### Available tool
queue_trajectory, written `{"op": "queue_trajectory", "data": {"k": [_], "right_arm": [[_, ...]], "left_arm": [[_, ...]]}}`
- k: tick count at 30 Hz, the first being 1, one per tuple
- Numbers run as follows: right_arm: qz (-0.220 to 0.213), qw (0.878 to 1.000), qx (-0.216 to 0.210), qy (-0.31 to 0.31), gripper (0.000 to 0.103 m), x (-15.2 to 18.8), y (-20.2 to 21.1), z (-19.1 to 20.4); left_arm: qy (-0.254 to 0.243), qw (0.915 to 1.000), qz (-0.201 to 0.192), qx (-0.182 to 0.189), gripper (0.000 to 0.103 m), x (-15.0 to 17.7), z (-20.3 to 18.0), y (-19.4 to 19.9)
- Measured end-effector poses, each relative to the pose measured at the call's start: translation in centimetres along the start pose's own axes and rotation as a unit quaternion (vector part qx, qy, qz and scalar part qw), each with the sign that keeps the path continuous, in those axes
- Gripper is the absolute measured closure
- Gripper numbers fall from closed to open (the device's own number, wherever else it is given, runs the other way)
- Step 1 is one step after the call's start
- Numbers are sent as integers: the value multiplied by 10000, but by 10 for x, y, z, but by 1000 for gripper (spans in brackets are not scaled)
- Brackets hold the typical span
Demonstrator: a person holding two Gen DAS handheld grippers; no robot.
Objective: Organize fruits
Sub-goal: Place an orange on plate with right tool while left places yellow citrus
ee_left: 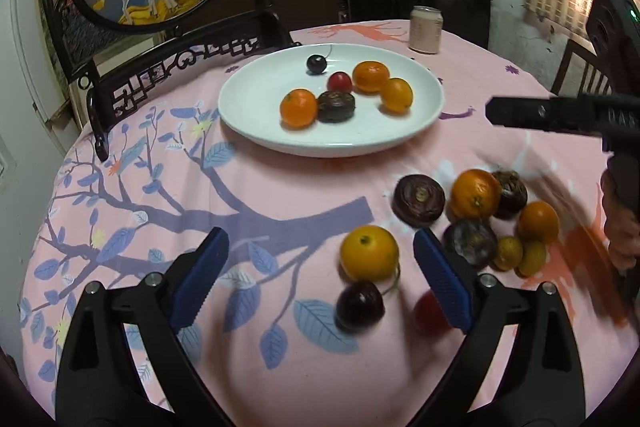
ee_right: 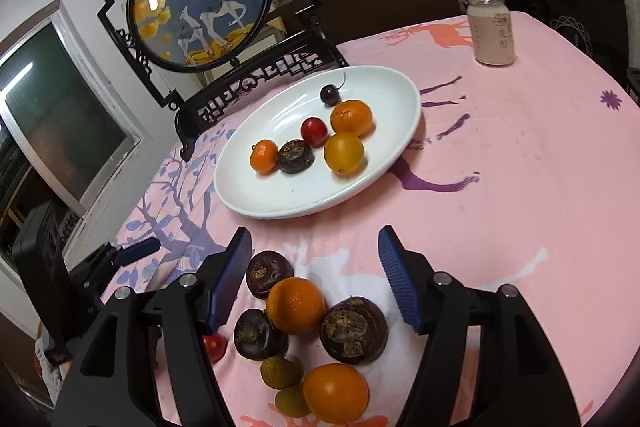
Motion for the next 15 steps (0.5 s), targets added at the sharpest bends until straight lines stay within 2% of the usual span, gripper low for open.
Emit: {"op": "queue_trajectory", "data": {"k": [5,12,15], "right_arm": [[15,10000,-16,3,37,1,1,0],[103,9999,32,89,37,5,-3,4],[81,9999,30,91,37,5,-3,4]], "left_arm": [[-44,9998,187,40,8,3,-3,-11],[183,9986,485,113,7,8,8,-28],[527,9976,429,-146,7,9,28,-25]]}}
Point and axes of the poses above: each gripper's, at about its wrist camera, not at the fingertips, and y roughly against the way its jaws point, z to its left, x to its underside, the point moved 3 cm from there along -y, roughly the way its jaws point, and after that the axes turned 10 degrees about -y, right-handed, at the moved point
